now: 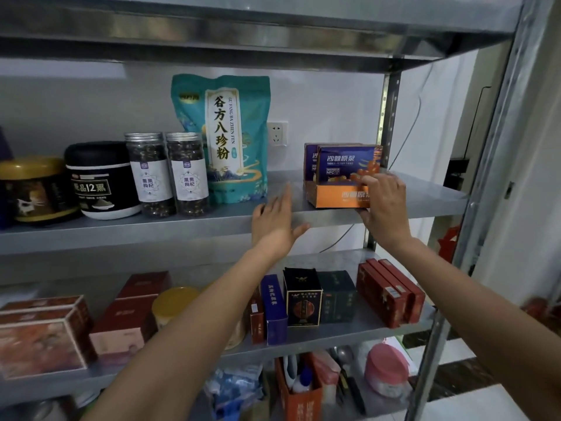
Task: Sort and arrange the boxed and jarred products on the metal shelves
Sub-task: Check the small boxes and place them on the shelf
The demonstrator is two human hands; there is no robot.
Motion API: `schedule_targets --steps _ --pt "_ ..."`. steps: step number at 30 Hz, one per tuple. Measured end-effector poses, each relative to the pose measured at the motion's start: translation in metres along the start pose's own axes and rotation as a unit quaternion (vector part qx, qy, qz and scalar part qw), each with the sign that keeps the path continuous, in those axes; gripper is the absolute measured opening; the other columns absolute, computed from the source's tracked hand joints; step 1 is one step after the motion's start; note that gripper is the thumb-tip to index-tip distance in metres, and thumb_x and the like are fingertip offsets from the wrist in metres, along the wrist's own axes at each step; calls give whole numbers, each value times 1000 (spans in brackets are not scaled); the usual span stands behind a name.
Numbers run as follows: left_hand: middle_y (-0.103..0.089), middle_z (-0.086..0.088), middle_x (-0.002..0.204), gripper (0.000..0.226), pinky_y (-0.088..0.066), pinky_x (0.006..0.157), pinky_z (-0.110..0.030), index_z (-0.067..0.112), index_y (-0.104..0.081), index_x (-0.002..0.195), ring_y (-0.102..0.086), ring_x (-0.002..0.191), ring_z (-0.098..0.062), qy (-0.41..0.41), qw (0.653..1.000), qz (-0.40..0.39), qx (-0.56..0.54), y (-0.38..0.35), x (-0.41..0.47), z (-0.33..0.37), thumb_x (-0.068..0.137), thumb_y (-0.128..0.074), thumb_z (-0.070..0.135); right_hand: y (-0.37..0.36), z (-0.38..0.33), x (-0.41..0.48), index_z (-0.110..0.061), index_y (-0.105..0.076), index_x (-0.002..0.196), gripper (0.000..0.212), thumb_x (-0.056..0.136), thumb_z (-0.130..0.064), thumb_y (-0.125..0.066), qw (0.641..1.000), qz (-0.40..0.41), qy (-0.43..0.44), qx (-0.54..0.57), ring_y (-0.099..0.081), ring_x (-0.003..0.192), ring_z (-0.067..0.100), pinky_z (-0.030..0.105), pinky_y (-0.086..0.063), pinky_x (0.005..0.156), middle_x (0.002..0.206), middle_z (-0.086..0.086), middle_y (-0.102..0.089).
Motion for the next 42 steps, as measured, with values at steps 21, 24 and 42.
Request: schedule_targets --steps 21,24,42 --pt "-74 5 88 14 -53 72 -23 18 -66 96 -69 76 -7 225 772 -72 -590 -46 -149 11 86 -71 25 18 -26 -193 -17 -39 142 76 75 -15 -74 607 -59 -537 583 -56 124 29 53 -46 103 140 13 -52" --pt "-75 2 77 23 -54 69 -25 8 -69 94 -69 68 -9 315 712 -128 -614 -79 -176 4 87 -68 30 13 -53 -229 -11 -47 139 74 72 -25 -75 445 -106 -614 643 -70 97 28 50 -59 74 121 14 -68" --pt "-32 22 149 84 -15 121 -38 47 -27 143 -7 134 21 -84 937 -173 -292 -94 -223 45 81 -75 18 16 -108 -247 -6 -49 133 54 84 -10 -70 273 28 -791 547 -65 101 35 50 -53 78 117 22 -66"
Point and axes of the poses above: each hand's wrist, its own x-axis towards the middle knuckle, its own y-axis out of the back of the hand, z = x × y, the point moved 6 cm from there along x, towards the middle knuckle
